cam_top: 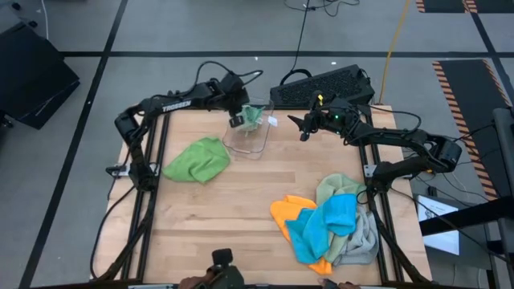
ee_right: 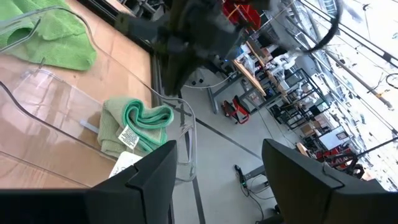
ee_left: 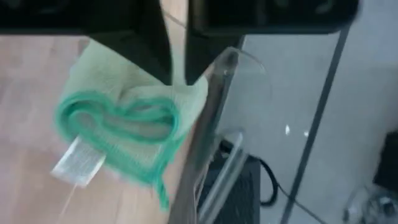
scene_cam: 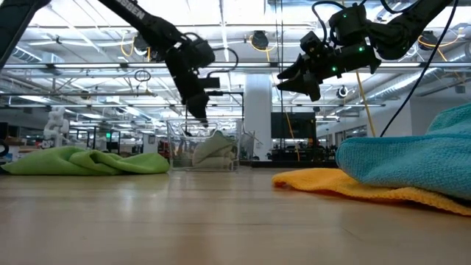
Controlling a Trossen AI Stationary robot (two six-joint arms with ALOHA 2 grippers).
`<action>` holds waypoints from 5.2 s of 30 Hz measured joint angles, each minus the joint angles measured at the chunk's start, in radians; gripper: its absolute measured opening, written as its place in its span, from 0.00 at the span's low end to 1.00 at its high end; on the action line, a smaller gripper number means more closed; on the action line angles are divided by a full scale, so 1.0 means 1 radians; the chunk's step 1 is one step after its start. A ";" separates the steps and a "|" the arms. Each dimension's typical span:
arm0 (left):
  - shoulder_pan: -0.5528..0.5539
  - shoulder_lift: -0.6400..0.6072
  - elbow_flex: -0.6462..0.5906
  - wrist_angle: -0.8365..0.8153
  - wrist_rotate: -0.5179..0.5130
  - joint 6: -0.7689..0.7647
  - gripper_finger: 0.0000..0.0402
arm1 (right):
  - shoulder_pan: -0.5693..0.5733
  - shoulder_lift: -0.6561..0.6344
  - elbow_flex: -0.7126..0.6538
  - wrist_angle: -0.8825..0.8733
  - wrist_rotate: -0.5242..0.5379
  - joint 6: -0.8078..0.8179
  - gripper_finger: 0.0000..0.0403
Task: Fold microfiber towels
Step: Put the folded light green towel into the transparent bin, then fold the blue towel
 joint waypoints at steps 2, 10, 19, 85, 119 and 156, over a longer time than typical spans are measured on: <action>0.001 0.022 0.000 0.000 0.032 0.002 0.02 | 0.000 0.000 0.000 0.000 0.000 0.000 0.56; -0.031 0.125 -0.001 0.058 0.017 0.035 0.06 | 0.000 0.000 0.000 0.000 0.000 0.026 0.56; -0.037 0.193 0.000 0.112 0.024 0.023 0.01 | 0.000 0.000 0.000 -0.001 -0.003 0.025 0.56; -1.004 0.322 -0.140 0.855 -0.159 -0.527 0.55 | 1.137 0.000 0.000 -0.574 0.551 1.028 0.56; -1.086 -0.070 -0.141 0.860 -0.800 -0.203 0.03 | 1.296 0.000 0.000 -0.553 0.579 1.157 0.56; -0.970 -0.295 -0.141 0.509 -0.975 -0.315 0.01 | 1.096 0.056 0.000 0.157 0.821 0.725 0.56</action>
